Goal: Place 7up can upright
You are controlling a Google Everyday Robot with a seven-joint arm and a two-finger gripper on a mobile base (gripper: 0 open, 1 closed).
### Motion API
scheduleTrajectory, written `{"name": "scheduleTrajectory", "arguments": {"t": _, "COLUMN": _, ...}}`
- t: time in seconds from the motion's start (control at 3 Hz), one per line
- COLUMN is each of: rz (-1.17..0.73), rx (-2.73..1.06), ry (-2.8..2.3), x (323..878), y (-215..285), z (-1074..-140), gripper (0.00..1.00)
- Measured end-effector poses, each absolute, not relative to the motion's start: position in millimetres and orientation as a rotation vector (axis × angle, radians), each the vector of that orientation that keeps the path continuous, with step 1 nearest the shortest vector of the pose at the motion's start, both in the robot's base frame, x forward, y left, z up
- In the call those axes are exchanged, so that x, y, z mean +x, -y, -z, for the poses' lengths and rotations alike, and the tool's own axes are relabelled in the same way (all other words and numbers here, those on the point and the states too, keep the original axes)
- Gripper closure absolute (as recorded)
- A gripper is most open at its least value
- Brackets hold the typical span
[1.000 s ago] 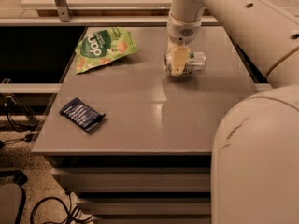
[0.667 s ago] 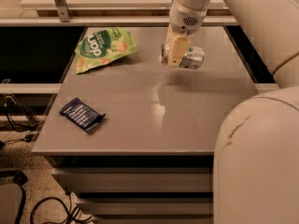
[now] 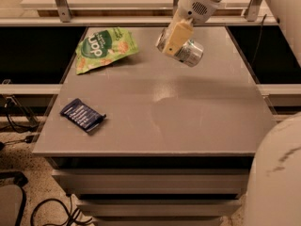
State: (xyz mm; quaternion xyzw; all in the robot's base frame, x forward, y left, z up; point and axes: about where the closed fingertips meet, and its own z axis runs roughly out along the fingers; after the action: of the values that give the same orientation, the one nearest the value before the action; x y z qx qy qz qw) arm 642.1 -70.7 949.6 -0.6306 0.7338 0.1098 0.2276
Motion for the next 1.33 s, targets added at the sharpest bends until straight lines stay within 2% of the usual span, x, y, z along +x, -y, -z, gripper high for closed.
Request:
{"name": "scheduleTrajectory", "arguments": {"t": 0.67, "rz": -0.312, "rx": -1.666, "ry": -2.010, "x": 645.0, "y": 68.1, "z": -945.4, "gripper": 1.00}}
{"name": "scheduleTrajectory", "arguments": {"t": 1.33, "rz": -0.397, "rx": -1.414, "ry": -1.893, "x": 640.0, "y": 56.6, "z": -931.9, "gripper": 1.00}}
